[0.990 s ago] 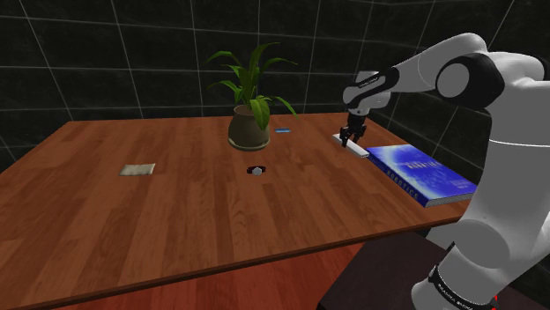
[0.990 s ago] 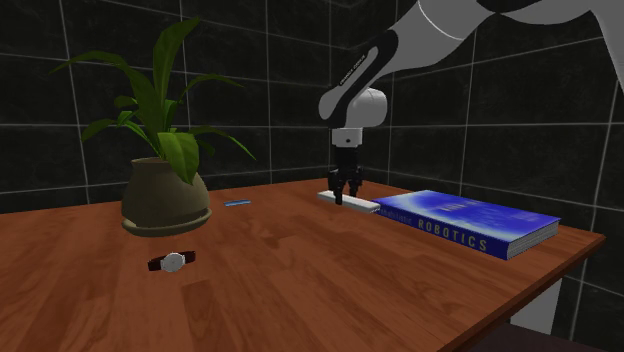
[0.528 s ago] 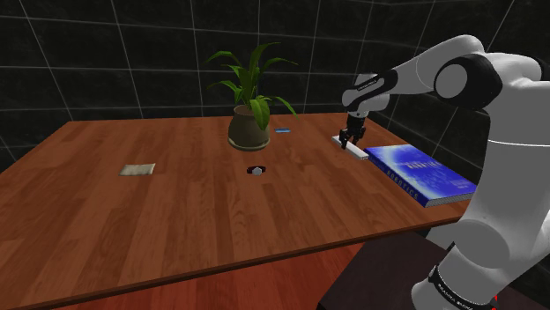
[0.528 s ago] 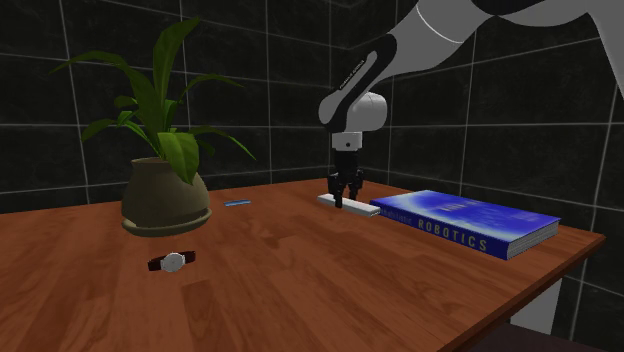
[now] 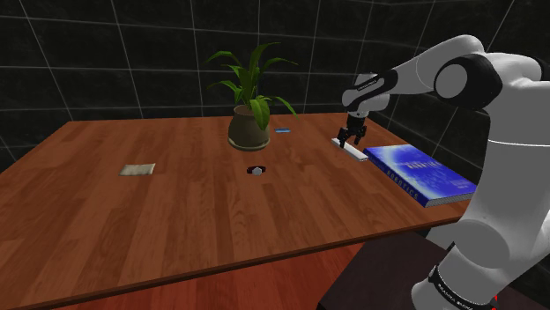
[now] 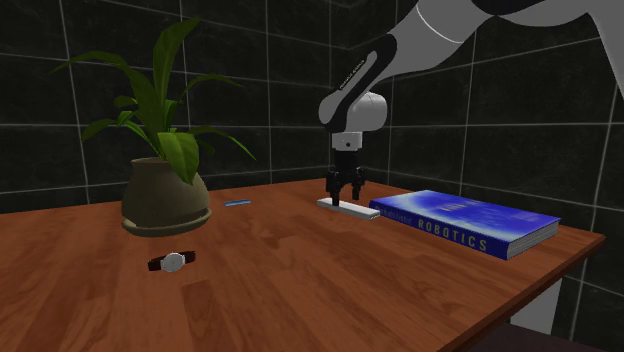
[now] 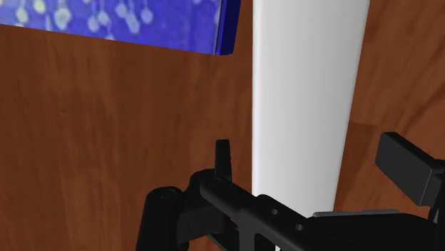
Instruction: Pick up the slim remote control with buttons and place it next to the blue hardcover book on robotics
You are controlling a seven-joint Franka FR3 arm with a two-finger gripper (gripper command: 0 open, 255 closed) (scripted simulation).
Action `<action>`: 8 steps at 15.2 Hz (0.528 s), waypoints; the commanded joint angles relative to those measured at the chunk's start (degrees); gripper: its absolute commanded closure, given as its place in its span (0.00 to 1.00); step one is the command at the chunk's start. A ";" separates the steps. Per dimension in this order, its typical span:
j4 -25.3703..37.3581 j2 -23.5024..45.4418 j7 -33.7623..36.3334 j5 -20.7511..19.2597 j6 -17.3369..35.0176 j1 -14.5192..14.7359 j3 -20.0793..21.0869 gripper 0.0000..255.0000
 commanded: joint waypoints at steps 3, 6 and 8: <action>2.34 -2.58 0.33 -0.51 -4.89 0.19 -0.18 0.00; 3.07 -3.17 0.41 -0.63 -6.20 0.23 -0.22 0.00; 3.08 -3.16 0.41 -0.63 -6.20 0.23 -0.22 0.00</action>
